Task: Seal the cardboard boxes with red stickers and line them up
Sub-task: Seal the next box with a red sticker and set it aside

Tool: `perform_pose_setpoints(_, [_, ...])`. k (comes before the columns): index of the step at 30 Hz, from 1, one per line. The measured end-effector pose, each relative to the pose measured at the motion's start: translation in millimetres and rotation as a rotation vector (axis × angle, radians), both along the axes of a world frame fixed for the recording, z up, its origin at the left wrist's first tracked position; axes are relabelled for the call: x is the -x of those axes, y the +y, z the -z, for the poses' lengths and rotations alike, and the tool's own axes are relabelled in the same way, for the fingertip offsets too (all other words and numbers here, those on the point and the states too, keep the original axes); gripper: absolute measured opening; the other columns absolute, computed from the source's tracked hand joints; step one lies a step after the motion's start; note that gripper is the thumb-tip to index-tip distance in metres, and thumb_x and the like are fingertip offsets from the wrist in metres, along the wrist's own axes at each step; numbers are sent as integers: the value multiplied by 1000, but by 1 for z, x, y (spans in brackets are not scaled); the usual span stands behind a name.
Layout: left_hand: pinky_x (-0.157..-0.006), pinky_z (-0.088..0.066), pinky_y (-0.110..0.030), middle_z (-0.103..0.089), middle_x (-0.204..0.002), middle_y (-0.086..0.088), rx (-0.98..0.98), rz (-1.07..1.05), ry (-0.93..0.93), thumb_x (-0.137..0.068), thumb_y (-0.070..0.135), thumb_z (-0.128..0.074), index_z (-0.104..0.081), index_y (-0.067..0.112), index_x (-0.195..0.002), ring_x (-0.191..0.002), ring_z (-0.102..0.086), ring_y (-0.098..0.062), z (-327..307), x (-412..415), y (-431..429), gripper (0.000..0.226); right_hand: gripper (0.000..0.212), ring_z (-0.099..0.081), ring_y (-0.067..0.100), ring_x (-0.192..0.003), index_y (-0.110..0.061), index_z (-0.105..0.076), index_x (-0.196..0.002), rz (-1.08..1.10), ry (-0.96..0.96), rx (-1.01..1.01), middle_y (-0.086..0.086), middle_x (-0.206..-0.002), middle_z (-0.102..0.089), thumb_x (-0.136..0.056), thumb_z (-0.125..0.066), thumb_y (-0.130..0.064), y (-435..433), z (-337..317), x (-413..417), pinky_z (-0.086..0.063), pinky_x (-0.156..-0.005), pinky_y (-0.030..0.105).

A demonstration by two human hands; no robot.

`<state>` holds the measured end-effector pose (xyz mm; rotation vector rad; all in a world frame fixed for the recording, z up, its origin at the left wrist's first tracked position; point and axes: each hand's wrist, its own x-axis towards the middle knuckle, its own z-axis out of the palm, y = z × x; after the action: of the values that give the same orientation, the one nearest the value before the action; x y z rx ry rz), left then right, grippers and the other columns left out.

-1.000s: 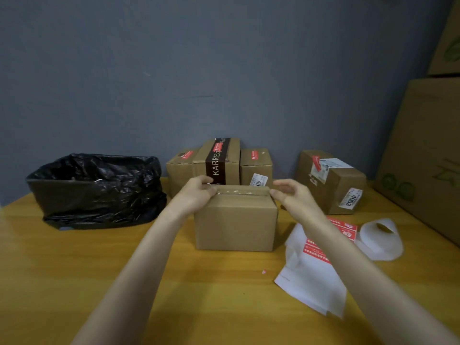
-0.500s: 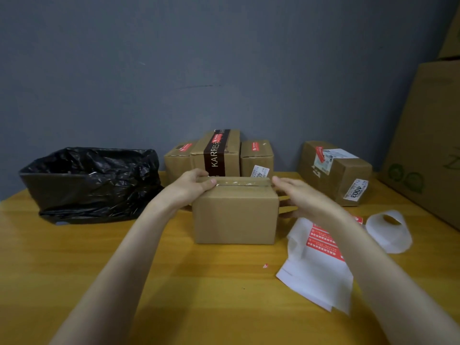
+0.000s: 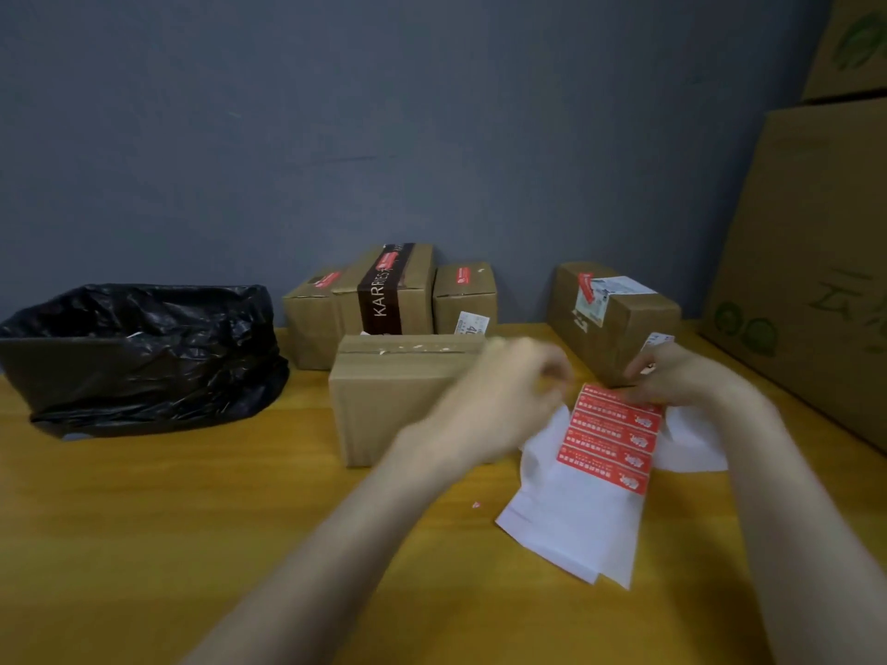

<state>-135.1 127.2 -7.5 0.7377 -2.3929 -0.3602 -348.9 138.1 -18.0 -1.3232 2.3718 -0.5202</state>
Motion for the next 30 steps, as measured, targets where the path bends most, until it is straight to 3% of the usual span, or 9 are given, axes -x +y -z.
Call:
perform_pose_setpoints(2, [-83,-48,-32,-69,-102,-7,-115,43,-137,-91,14,-52,-70,8,-99,-99,-59,-18,11,25,5,21,37,-52,16,-95,-13,-57,-114,-27,6,-53,4,-109,-53,-80,-71,-13,0,1,0,-43,-78,27])
perform_pose_setpoints(5, [-77,-51,-33,-70,-98,-9,-277,10,-138,-89,12,-54,-71,6,-95,-94,-61,-21,24,45,0,20,44,-53,15,-94,-15,-56,-119,-64,8,-70,3,-110,-54,-78,-72,-10,0,4,-1,-44,-69,22])
perform_pose_setpoints(11, [-80,-45,-23,-64,-116,-6,-401,-35,-136,-90,23,-60,-64,9,-113,-106,-58,-18,28,39,-8,27,67,-53,20,-109,-19,-47,-129,-159,-49,-214,5,-128,-51,-71,-80,-20,-6,14,5,-47,-88,30])
perform_pose_setpoints(14, [-89,-41,-25,-56,-128,-6,-411,-29,-123,-88,27,-62,-56,11,-125,-118,-51,-19,29,35,-10,40,61,-57,16,-96,-17,-50,-125,-187,-79,-185,3,-115,-56,-71,-79,-15,-6,12,1,-50,-70,24])
perform_pose_setpoints(18, [-91,-36,-24,-36,-141,-6,-444,-35,-76,-86,27,-65,-32,13,-137,-128,-40,-20,30,38,-10,61,49,-61,13,-85,-17,-56,-118,-224,-118,91,3,-105,-62,-74,-76,-9,0,-9,-3,-48,-64,22])
perform_pose_setpoints(22, [-69,-37,-6,-46,-107,15,-622,40,175,-85,20,-68,-27,14,-137,-105,-47,-3,17,36,-8,66,37,-64,18,-89,-24,-60,-110,-119,-400,577,0,-103,-63,-77,-74,-14,14,-35,-8,-54,-79,36])
perform_pose_setpoints(25, [-86,-49,-25,-58,-97,7,-627,71,275,-86,17,-66,-22,16,-143,-98,-59,-9,6,37,-4,72,38,-67,22,-92,-20,-59,-113,-83,-597,799,2,-104,-67,-77,-73,-19,20,-45,-12,-54,-82,41])
perform_pose_setpoints(27, [-93,-49,-35,-63,-97,-2,-563,52,319,-86,16,-66,-29,16,-142,-98,-63,-17,-1,38,-2,67,41,-68,21,-91,-19,-59,-115,-53,-672,864,1,-104,-69,-77,-74,-25,21,-47,-14,-55,-81,40])
perform_pose_setpoints(30, [-84,-52,-31,-67,-91,-6,-489,42,385,-85,14,-66,-55,13,-117,-90,-66,-17,-9,33,-2,34,39,-69,20,-91,-21,-59,-115,12,-765,908,-1,-105,-69,-78,-73,-28,18,-48,-20,-55,-81,40])
